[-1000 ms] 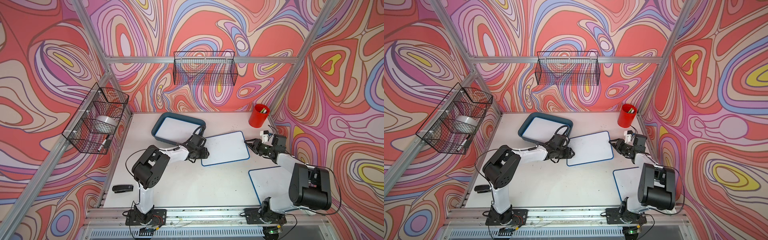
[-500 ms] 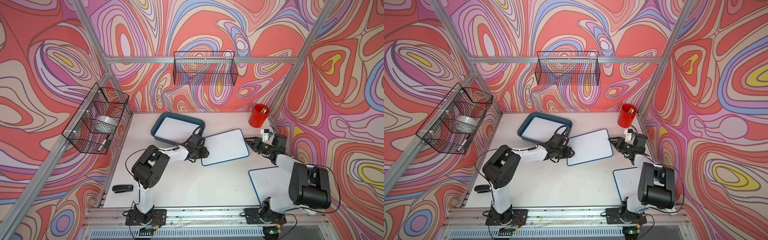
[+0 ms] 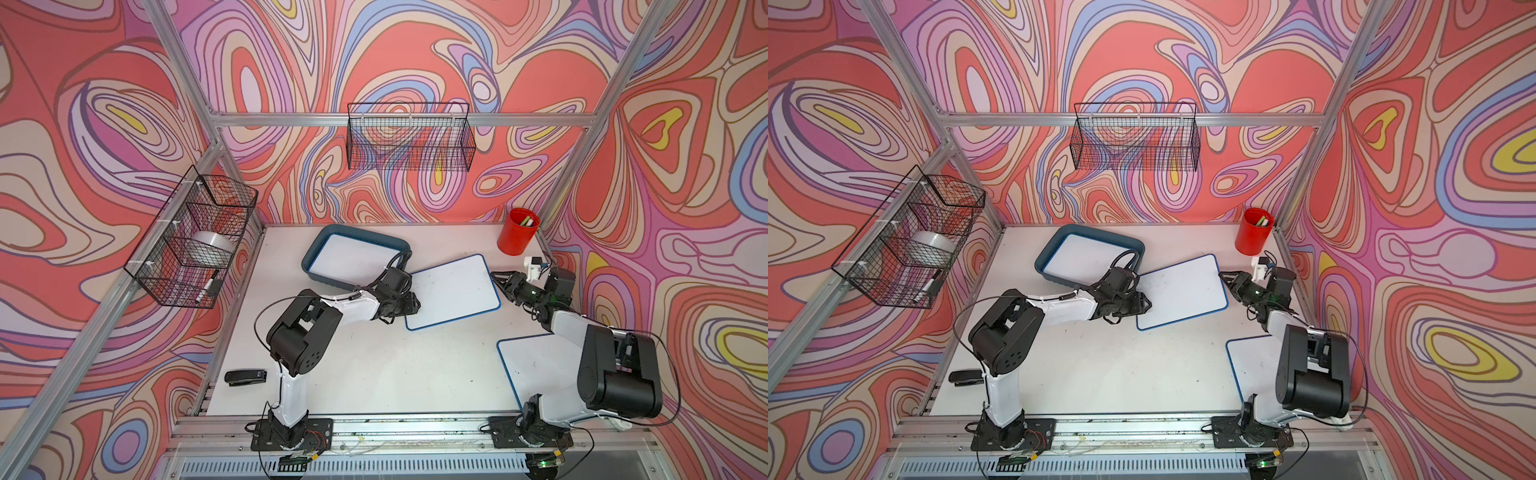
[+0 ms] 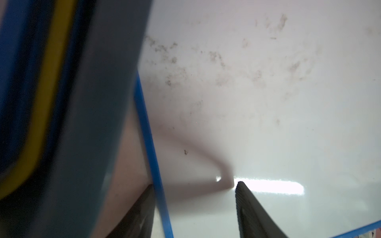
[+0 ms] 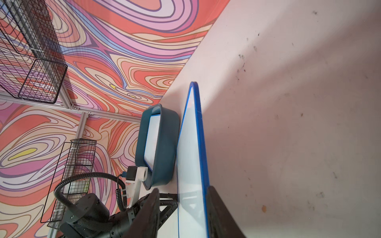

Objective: Put the whiteboard into the storage box
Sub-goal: Pick up the whiteboard at the center of the board.

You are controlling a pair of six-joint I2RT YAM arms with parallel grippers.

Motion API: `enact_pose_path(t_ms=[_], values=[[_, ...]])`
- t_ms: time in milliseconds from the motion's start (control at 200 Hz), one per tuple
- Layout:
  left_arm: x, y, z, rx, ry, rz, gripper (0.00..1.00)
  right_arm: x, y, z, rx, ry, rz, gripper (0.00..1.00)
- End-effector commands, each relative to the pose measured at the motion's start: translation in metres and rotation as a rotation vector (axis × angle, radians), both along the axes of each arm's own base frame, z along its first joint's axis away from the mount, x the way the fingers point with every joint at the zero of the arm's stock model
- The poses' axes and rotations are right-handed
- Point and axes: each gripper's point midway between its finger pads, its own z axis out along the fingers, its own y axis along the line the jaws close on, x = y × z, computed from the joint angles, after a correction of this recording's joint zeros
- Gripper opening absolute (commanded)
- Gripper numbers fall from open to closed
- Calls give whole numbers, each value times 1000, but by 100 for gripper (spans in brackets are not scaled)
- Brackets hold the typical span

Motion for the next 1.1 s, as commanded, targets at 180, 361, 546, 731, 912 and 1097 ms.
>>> enact_pose_path(t_ms=[180,361,546,731,912,1097], values=[[-52,-50,-34,-71,147,-166,58,-26,41,-10,120,112,161,39],[-50,-54,-35,-75,144,-171,58,-17,34,-6,140,94,91,39],[-52,-66,-34,-100,147,-187,58,-2,27,3,166,55,42,39],[-51,-72,-29,-103,140,-196,58,-1,28,-4,167,71,57,39],[-49,-76,-27,-116,133,-197,58,-1,25,-5,180,78,17,39],[-48,-85,-27,-140,127,-212,58,3,19,0,188,74,-41,39]])
